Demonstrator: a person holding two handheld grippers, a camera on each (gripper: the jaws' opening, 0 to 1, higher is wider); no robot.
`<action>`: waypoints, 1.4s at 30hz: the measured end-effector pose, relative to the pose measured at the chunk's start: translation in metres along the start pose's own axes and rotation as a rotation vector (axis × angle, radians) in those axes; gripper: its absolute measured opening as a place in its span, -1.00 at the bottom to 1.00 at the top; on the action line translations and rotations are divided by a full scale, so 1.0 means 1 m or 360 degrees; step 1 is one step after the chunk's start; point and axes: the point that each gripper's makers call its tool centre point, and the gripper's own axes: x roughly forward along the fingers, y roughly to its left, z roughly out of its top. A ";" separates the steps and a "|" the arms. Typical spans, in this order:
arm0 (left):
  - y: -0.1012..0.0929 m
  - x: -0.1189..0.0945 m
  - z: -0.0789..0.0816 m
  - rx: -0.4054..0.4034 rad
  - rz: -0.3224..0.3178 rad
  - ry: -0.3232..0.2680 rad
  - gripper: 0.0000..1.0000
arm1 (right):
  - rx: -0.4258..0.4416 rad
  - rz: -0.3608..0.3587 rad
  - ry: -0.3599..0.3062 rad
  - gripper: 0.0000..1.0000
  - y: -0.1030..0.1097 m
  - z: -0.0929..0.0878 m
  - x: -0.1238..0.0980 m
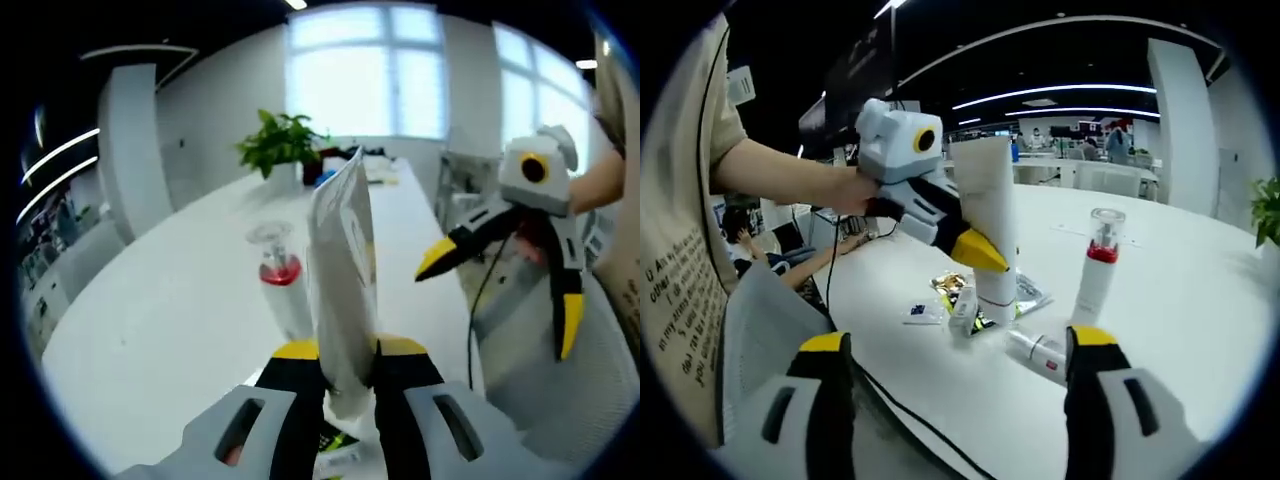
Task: Arrange the skincare products in the storage area until every visible bottle or jar stands upright without overlapping.
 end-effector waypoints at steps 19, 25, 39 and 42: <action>0.038 0.051 -0.017 -0.0092 -0.0027 0.0039 -0.73 | -0.0119 -0.0166 0.0119 0.75 -0.012 -0.014 -0.005; 0.044 0.062 -0.018 -0.0071 -0.0045 0.0014 -0.73 | -0.0057 -0.0222 0.0092 0.73 -0.023 -0.013 -0.007; 0.056 0.066 -0.013 0.0021 -0.0090 -0.0014 -0.71 | -0.0039 -0.0268 0.0096 0.69 -0.029 -0.014 -0.008; 0.058 0.067 -0.013 0.0040 -0.0104 -0.0007 -0.71 | -0.0026 -0.0278 0.0087 0.69 -0.030 -0.014 -0.009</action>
